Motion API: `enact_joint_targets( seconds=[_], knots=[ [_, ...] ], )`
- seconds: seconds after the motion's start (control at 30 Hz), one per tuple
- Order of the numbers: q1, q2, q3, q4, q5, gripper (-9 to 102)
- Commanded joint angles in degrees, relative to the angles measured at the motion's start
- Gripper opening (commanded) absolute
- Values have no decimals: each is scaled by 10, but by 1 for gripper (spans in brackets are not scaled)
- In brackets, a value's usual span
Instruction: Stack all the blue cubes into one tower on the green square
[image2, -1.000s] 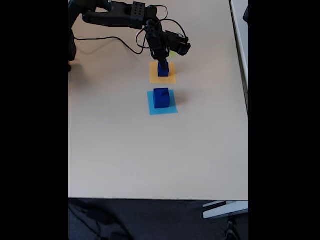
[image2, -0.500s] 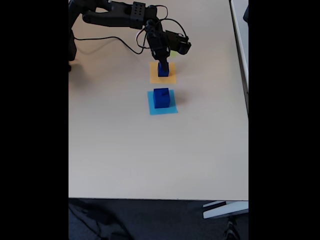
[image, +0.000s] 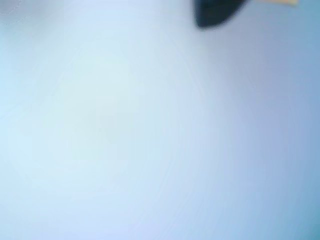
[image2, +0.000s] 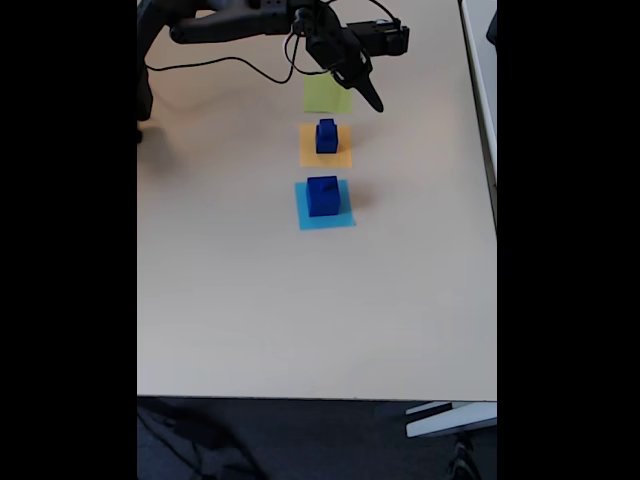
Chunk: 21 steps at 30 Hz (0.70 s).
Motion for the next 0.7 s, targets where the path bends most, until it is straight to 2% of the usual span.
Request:
enact_joint_targets(
  seconds=[0.0, 0.3, 0.67],
  knots=[
    [11, 26, -41, -48, -38, 25],
    [87, 83, 66, -42, -37, 23],
    [148, 85, 137, 29, -31, 22]
  ],
)
